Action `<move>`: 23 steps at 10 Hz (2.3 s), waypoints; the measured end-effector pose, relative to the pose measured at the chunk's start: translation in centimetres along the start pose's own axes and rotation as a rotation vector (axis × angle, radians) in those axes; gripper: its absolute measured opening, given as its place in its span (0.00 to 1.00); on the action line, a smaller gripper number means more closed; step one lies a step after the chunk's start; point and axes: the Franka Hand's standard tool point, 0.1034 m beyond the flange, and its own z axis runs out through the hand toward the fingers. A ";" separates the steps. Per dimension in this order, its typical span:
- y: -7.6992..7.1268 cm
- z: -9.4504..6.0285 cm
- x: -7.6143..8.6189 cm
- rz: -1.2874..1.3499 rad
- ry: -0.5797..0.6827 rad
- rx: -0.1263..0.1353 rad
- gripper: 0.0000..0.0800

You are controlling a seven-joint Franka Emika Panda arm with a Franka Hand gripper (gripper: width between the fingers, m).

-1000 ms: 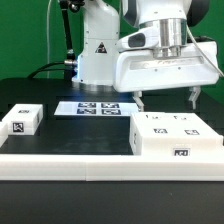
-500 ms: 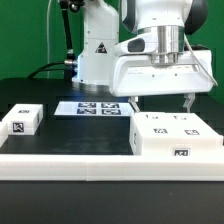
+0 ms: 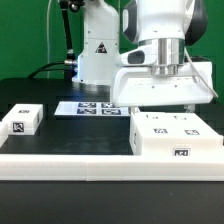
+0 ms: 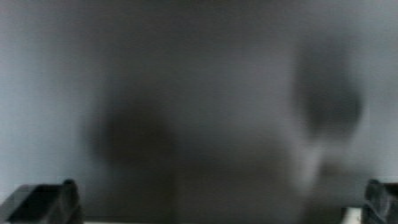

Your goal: Assemble cabinet

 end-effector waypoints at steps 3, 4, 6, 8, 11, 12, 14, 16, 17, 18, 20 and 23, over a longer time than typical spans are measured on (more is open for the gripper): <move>0.1 0.1 0.3 -0.019 0.013 -0.001 1.00; 0.2 0.2 0.2 -0.019 0.010 -0.001 1.00; 0.2 0.2 0.2 -0.019 0.009 -0.001 1.00; 0.0 0.4 0.1 0.016 -0.013 -0.003 1.00; 1.1 0.7 1.6 0.025 -0.001 -0.019 1.00; 1.2 0.9 1.5 0.011 -0.002 -0.020 1.00; 1.4 1.0 1.3 -0.013 -0.007 -0.022 1.00; 1.4 1.0 1.3 -0.013 -0.007 -0.022 1.00; 1.4 1.0 1.3 -0.011 -0.006 -0.021 1.00; 1.4 1.0 1.3 -0.010 -0.005 -0.022 1.00; 1.0 0.9 1.4 -0.014 -0.002 -0.020 1.00; 0.9 1.0 1.3 -0.016 -0.003 -0.020 0.67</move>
Offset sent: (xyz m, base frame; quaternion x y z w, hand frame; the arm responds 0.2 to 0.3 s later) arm 0.0000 0.0000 0.0000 0.0000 0.0000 0.0000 1.0000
